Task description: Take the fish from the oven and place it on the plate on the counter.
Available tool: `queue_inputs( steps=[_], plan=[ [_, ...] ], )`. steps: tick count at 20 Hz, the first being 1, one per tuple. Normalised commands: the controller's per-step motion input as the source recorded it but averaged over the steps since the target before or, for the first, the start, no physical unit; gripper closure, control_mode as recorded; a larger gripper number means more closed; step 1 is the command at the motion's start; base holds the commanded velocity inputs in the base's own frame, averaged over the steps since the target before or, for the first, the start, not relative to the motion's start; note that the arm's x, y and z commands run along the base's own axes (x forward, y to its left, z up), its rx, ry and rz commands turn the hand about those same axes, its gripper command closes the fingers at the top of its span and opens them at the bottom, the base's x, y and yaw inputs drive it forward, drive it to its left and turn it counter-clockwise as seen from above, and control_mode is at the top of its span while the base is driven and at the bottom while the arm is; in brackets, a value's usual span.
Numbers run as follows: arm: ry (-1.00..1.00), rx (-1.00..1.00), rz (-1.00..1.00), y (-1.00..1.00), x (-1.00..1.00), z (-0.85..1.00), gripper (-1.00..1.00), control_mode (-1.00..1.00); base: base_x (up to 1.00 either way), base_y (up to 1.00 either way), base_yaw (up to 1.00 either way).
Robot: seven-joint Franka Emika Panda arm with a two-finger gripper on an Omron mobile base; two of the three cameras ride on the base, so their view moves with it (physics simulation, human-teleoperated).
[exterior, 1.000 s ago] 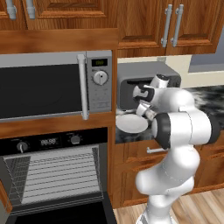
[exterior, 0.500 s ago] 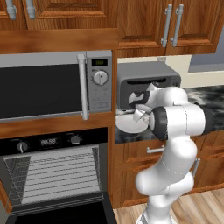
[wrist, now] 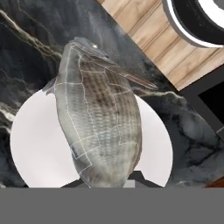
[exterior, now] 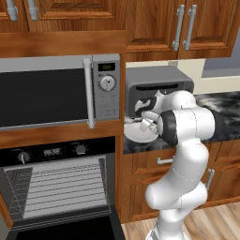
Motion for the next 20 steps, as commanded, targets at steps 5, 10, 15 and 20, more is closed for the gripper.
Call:
queue_inputs(
  steps=[5, 10, 15, 20],
  plan=[
    [0.0, 0.0, 0.14, 0.0, 0.21, -0.3, 1.0, -1.0, 0.0, 0.0, 0.0],
    [0.0, 0.0, 0.12, 0.01, 0.09, -0.2, 1.0, -1.0, 0.0, 0.0, 0.0],
    [0.0, 0.0, 0.09, 0.0, 0.27, -0.2, 1.0, -1.0, 0.0, 0.0, 0.0],
    [0.0, 0.0, 0.08, 0.03, 0.27, -0.22, 1.0, -1.0, 0.0, 0.0, 0.0]
  ],
)
